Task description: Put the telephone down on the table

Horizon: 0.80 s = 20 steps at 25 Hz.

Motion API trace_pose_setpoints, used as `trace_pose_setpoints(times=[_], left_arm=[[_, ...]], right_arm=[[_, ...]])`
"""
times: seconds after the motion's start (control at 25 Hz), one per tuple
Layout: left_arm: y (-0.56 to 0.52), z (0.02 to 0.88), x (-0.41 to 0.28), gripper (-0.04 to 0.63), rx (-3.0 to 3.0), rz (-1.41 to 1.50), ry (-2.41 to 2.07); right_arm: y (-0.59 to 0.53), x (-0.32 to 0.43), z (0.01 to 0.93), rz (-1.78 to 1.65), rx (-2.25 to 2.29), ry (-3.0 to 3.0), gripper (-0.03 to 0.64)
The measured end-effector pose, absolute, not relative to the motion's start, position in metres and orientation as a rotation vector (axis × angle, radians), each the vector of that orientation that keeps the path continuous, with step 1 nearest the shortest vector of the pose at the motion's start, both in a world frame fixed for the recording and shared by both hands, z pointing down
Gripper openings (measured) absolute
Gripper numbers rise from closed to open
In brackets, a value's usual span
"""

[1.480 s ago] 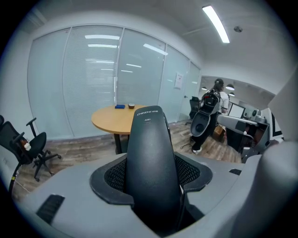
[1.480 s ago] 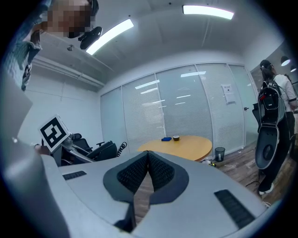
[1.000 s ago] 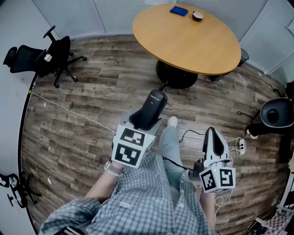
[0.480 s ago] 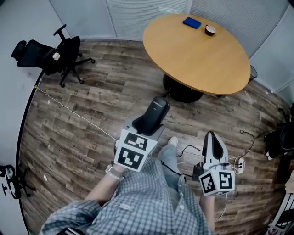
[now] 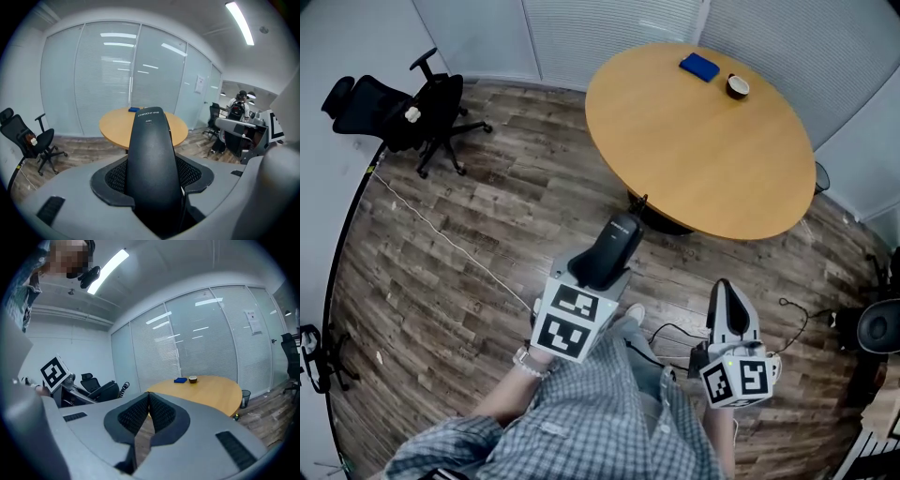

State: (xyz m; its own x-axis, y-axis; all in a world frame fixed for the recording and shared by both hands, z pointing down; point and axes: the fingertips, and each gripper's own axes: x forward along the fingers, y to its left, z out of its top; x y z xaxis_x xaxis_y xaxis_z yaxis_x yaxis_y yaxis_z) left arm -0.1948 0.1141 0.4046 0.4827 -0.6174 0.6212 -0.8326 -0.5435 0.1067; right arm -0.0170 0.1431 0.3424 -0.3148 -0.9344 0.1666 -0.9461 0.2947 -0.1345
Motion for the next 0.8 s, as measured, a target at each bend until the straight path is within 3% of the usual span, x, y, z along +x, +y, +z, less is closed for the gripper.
trace_pose_setpoints(times=[0.8], left_arm=[[-0.003, 0.402, -0.117, 0.279, 2.290, 0.796, -1.238]], right_arm=[[0.016, 0.063, 0.355, 0.413, 1.782, -2.518, 0.009]])
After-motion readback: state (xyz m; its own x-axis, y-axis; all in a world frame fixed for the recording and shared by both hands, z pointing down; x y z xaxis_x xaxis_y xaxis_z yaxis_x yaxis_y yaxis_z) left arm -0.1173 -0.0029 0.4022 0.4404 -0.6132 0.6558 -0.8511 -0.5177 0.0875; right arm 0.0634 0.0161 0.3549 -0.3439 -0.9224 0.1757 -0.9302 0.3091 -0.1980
